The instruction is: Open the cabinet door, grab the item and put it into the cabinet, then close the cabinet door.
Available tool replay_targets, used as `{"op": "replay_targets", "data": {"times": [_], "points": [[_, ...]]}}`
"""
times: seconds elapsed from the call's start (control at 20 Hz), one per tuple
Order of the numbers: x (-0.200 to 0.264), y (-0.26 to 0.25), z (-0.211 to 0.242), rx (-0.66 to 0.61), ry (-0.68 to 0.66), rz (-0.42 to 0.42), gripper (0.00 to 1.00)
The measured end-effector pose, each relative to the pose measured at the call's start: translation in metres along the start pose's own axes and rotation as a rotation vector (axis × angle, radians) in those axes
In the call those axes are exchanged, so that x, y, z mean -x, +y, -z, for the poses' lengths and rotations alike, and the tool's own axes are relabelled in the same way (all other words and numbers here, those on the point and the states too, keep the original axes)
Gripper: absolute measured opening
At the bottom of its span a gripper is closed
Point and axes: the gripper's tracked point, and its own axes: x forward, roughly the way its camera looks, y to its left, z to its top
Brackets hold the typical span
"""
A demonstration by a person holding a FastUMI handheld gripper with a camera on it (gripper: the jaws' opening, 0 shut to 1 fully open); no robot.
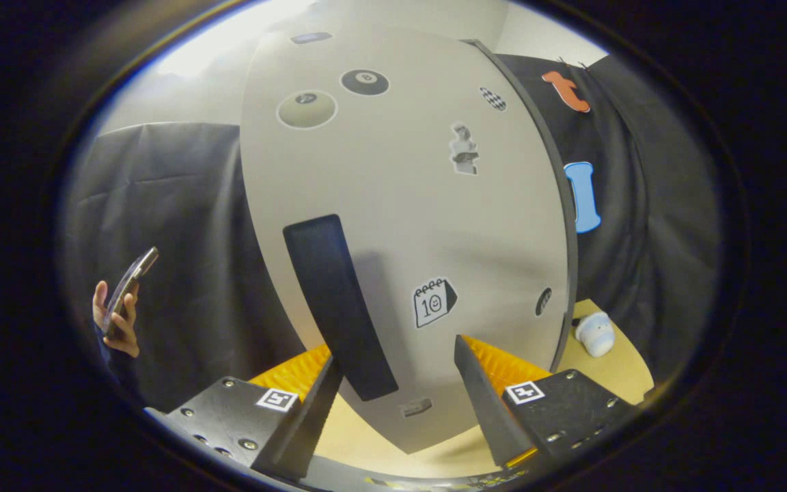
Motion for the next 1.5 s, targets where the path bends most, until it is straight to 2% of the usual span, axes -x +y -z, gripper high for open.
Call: {"op": "replay_targets", "data": {"times": [0.25,0.4,0.8,1.05,1.5], "points": [[-0.022,0.011,-0.004,0.006,0.004,-0.035,0.95],[-0.034,0.013,-0.004,0.032,0.000,-0.034,1.00],[-0.057,0.020,-0.008,0.087,-0.031,-0.025,1.00],[-0.064,0.025,-0.005,0.039,-0.015,-0.034,1.00],[-0.074,0.029,-0.005,0.031,-0.044,0.037,1.00]]}}
